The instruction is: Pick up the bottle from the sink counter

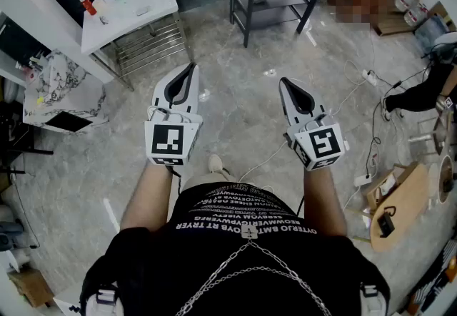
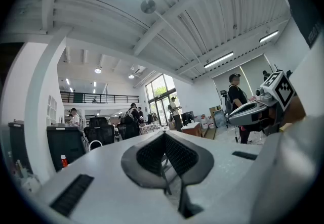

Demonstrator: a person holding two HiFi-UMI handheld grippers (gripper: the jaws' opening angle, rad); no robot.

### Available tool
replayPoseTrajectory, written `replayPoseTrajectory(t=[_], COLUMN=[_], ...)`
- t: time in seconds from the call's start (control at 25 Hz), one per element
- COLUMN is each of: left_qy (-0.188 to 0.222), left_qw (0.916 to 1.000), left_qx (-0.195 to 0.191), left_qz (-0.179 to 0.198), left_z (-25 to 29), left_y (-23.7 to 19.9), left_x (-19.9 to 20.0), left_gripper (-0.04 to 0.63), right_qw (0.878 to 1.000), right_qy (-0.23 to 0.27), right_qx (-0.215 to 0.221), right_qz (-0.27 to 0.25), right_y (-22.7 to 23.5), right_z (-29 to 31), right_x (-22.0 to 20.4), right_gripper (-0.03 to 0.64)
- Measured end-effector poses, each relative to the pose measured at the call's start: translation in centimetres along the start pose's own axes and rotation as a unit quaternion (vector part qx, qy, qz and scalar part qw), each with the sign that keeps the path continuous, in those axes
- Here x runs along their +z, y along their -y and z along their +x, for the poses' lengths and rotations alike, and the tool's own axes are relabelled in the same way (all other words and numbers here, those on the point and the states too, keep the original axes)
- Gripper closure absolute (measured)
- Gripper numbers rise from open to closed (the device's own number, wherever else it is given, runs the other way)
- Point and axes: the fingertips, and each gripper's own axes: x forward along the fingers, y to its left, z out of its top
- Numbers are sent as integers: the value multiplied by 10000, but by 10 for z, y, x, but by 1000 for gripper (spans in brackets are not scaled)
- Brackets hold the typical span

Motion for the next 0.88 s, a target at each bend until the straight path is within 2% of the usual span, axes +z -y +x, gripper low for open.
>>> replayPoseTrajectory(t=[0.16,0.32,0.48,0.64,0.76,0.88], left_qy=[4,-161,-222,-139,-30,-123], left_qw=[9999,9996,9995,9995,9995,9991], left_qx=[-42,-176,-236,-298,-251,-189], left_qz=[120,121,-34,-25,-193,-348], left_z=[18,28,42,47,48,51], left_y=[-20,-40,-68,-88,-108,-120], left_x=[-13,-28,-37,-38,-40,-53], left_gripper=[591,590,591,591,591,591], right_qw=[9998,9996,9994,9993,9988,9986], right_qy=[55,1,91,38,0,-130], right_qx=[-33,-212,-252,-358,-481,-517], right_qz=[171,158,210,64,1,-7], right_y=[4,6,2,-6,-13,-23], right_z=[28,51,79,98,112,122], right_x=[1,3,12,19,22,20], right_gripper=[620,620,620,620,620,597])
